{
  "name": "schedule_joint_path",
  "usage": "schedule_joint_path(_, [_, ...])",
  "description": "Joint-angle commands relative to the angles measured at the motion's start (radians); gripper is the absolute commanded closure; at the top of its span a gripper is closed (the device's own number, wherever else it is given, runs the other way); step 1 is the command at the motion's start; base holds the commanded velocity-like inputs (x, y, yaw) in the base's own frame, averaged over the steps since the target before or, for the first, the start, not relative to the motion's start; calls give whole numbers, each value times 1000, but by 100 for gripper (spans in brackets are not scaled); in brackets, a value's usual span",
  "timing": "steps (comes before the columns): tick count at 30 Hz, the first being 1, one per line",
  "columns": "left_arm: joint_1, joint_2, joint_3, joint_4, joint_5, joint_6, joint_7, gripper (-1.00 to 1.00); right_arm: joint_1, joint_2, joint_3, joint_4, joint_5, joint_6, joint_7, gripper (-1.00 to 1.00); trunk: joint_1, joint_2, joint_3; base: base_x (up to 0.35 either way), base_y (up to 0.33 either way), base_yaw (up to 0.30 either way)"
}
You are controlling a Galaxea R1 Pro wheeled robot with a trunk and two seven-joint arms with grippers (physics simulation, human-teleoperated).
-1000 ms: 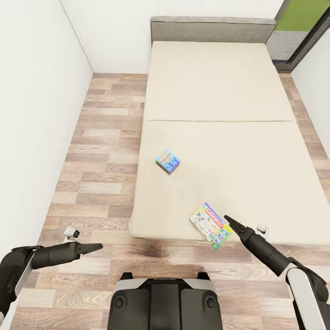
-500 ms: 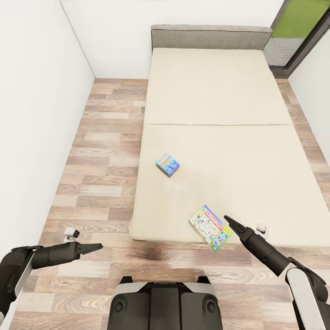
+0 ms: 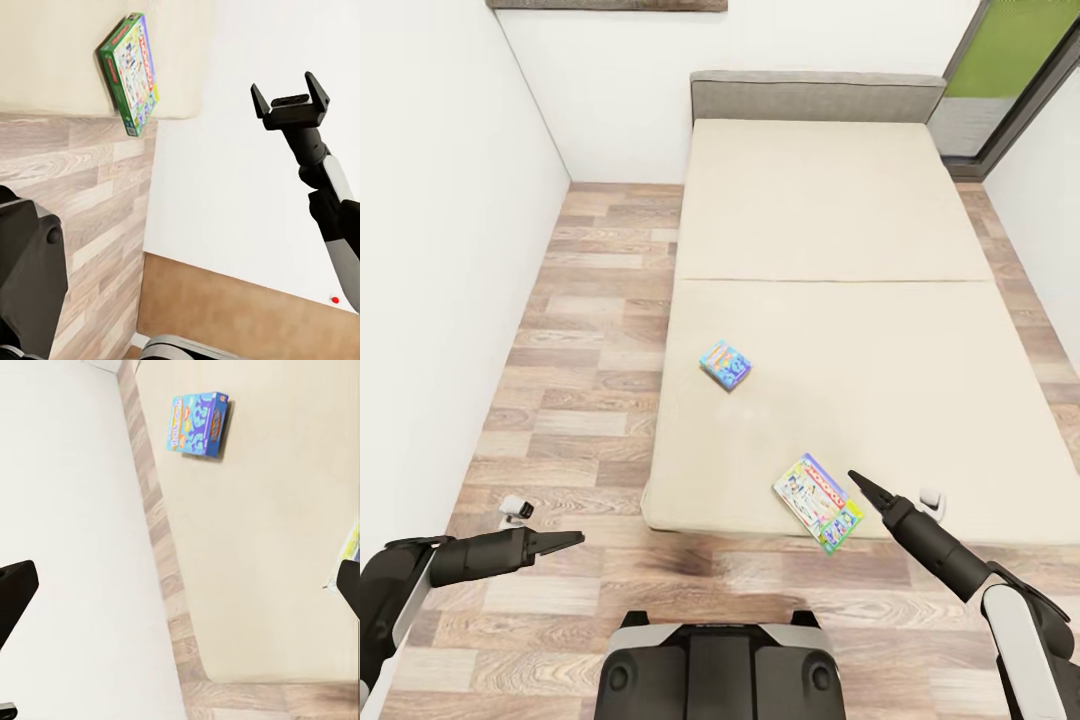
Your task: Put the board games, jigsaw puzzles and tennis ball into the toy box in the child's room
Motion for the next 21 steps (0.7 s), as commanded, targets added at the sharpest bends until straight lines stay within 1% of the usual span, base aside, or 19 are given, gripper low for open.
schedule_joint_path(1, [0, 0, 0, 0, 0, 11, -4, -100, -1, 0, -1, 0, 0, 4, 1, -100, 1, -1, 1, 0, 0, 0])
schedule_joint_path(9, [0, -1, -1, 0, -1, 11, -4, -100, -1, -1, -2, -1, 11, -5, 3, -100, 1, -1, 14, 0, 0, 0])
schedule_joint_path(21, [0, -3, 0, 0, -2, 11, 4, -100, -1, -1, -2, 0, 12, -8, 3, -100, 1, -1, 34, 0, 0, 0])
